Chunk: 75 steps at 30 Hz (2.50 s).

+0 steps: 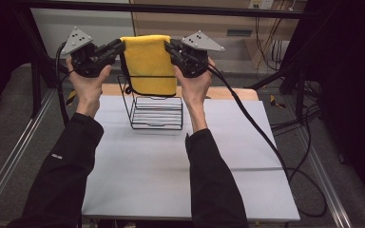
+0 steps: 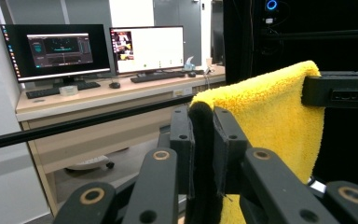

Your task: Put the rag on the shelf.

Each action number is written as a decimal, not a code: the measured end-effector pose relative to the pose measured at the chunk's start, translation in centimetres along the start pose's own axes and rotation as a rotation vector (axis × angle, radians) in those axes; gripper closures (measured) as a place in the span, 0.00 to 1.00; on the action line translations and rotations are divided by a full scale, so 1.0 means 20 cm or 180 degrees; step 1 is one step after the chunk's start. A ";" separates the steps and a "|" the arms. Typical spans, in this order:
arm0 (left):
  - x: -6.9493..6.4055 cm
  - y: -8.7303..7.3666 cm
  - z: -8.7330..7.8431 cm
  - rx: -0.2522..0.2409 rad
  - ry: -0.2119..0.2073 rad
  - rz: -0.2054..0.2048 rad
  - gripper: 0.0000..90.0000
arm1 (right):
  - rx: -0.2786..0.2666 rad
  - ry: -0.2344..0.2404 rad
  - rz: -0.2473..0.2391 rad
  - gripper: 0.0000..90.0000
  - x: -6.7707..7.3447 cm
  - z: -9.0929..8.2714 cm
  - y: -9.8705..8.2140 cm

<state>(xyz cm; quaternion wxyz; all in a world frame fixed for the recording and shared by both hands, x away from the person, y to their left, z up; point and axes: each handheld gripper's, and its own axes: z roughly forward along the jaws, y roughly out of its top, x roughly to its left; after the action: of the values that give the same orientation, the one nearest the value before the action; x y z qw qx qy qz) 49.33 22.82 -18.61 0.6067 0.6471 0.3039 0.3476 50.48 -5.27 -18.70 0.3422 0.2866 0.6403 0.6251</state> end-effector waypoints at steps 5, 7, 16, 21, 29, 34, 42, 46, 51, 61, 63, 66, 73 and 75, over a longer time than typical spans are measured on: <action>-0.02 -0.02 0.00 0.0049 -0.0016 0.0026 0.89 | 0.0023 0.0009 0.0022 0.92 0.00 -0.02 -0.03; -0.02 -0.03 0.01 0.0067 -0.0012 0.0028 0.89 | 0.0025 0.0014 0.0017 0.92 0.00 -0.02 -0.05; -0.03 -0.07 -0.01 0.0122 -0.0046 0.0045 0.88 | 0.0067 0.0046 -0.0021 0.92 0.00 -0.04 -0.09; -0.04 -0.09 -0.05 0.0127 -0.0113 0.0055 0.88 | 0.0069 0.0110 -0.0097 0.92 0.03 -0.07 -0.10; -0.08 -0.12 -0.09 0.0184 -0.0190 0.0130 0.88 | 0.0074 0.0164 -0.0176 0.91 0.05 -0.13 -0.15; -0.11 -0.16 -0.12 0.0220 -0.0207 0.0162 0.88 | 0.0076 0.0205 -0.0221 0.91 0.08 -0.16 -0.18; -0.14 -0.22 -0.16 0.0372 -0.0244 0.0149 0.87 | 0.0163 0.0274 -0.0218 0.91 0.10 -0.20 -0.24; -0.15 -0.25 -0.18 0.0460 -0.0254 0.0124 0.86 | 0.0257 0.0309 -0.0187 0.91 0.11 -0.21 -0.27; -0.17 -0.30 -0.19 0.0564 -0.0274 0.0075 0.86 | 0.0395 0.0357 -0.0203 0.91 0.12 -0.22 -0.29; -0.18 -0.35 -0.20 0.0726 -0.0276 0.0040 0.83 | 0.0575 0.0453 -0.0194 0.90 0.12 -0.22 -0.33; -0.18 -0.34 -0.20 0.0766 -0.0284 0.0012 0.81 | 0.0588 0.0456 -0.0193 0.91 0.12 -0.22 -0.33; -0.17 -0.31 -0.22 0.0788 -0.0298 -0.0057 0.74 | 0.0596 0.0460 -0.0211 0.91 0.12 -0.22 -0.34; -0.16 -0.22 -0.24 0.0685 -0.0318 -0.0138 0.67 | 0.0613 0.0472 -0.0234 0.90 0.12 -0.23 -0.34; -0.16 -0.20 -0.24 0.0646 -0.0311 -0.0154 0.67 | 0.0654 0.0479 -0.0265 0.90 0.12 -0.23 -0.35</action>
<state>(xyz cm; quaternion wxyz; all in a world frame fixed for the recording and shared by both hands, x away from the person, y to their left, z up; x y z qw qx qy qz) 43.62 23.36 -22.69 0.5604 0.7139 0.3231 0.2683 45.78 -6.44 -25.96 0.2877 0.2456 0.7362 0.5611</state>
